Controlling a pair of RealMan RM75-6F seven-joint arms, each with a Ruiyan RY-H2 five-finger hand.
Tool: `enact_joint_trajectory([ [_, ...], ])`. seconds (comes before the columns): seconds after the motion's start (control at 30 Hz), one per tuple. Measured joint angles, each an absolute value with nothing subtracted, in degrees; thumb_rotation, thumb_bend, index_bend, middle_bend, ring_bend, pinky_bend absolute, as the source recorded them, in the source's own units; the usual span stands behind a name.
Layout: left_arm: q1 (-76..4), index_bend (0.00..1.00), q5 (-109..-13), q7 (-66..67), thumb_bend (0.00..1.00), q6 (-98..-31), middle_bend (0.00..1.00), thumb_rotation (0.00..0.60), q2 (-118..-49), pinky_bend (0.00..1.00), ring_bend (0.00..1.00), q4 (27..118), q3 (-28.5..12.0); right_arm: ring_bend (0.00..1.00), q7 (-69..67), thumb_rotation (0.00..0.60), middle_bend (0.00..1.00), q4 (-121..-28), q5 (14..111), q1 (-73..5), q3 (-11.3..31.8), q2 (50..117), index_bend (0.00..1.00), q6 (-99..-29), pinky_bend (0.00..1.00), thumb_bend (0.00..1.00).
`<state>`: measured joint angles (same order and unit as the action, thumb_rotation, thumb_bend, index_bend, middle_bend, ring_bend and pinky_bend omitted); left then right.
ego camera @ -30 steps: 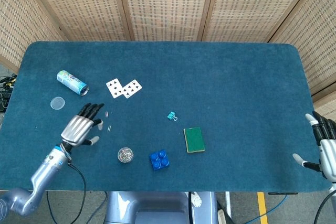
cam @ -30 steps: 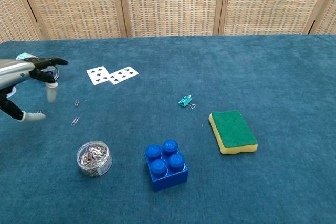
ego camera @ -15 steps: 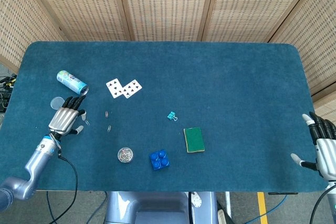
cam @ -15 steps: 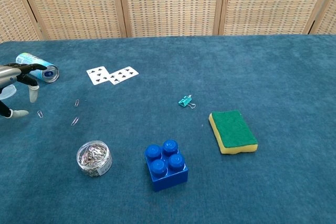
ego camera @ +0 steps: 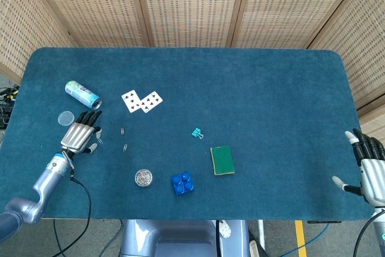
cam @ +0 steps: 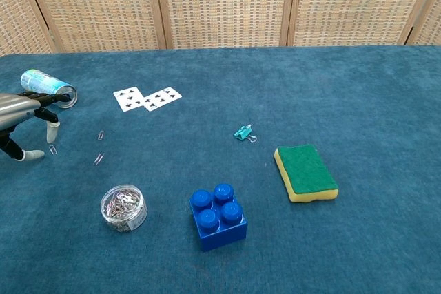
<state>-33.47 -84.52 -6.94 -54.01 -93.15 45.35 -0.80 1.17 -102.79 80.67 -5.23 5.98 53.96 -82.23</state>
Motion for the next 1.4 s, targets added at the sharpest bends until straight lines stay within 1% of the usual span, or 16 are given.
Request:
enact_joint_trajectory([
  [0.2,-34.0,0.52,-84.1,-6.9,0.36,-53.1,0.0,0.6,-93.6,0.0,0.0,44.4,-1.0,0.0,1.1,0.6,0.0,-102.7,80.5,-5.3,6.0,53.9,0.0,-82.1,0.0,0.0],
  [1.07,-34.6,0.53,-83.8,-6.3,0.37,-52.0,0.0,0.6,-95.9,0.0,0.0,43.2,-0.8,0.0,0.7,0.6,0.0,-102.6,80.5,-5.2,6.0,53.9,0.0,-82.2,0.0,0.0],
  [1.4,-34.5,0.59,-83.6,-5.8,0.39,-51.8,0.0,0.6,-96.3,0.0,0.0,42.9,-0.7,0.0,0.2,0.6,0.0,-102.6,80.6,-5.2,6.0,53.7,0.0,-82.3,0.0,0.0],
])
